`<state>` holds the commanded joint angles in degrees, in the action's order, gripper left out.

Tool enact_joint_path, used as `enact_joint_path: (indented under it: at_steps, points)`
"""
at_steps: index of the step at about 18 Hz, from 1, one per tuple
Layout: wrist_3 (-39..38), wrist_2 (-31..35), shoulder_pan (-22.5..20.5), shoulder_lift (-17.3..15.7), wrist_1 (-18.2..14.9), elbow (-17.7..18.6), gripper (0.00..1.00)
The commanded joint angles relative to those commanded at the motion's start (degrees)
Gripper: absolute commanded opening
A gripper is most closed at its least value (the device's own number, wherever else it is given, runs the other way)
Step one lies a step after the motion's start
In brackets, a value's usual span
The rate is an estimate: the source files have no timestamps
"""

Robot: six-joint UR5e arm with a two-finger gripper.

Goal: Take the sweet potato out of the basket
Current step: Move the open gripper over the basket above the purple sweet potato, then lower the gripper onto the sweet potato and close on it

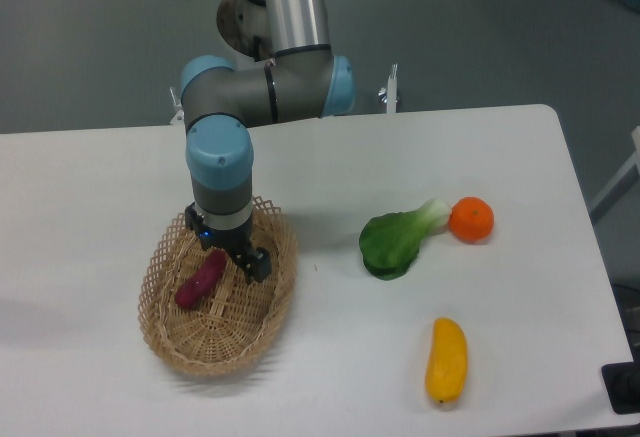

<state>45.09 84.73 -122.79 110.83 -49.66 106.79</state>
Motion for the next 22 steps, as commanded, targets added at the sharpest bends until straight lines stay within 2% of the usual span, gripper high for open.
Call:
enact_joint_path:
  at_steps: [2,6,11,20,22]
  points:
    - [-1.4,0.3,1.5,0.7,0.1,-0.2,1.00]
    - [-2.6,0.4,1.8,1.4,0.3,-0.2,1.00]
    - [-4.0,0.4,2.6,2.4,2.7,-0.4,1.00]
    - [-4.0,1.4,3.3,3.3,4.2,-0.5,1.00]
    - [-4.0,2.4,3.5,3.5,4.2,-0.5,0.95]
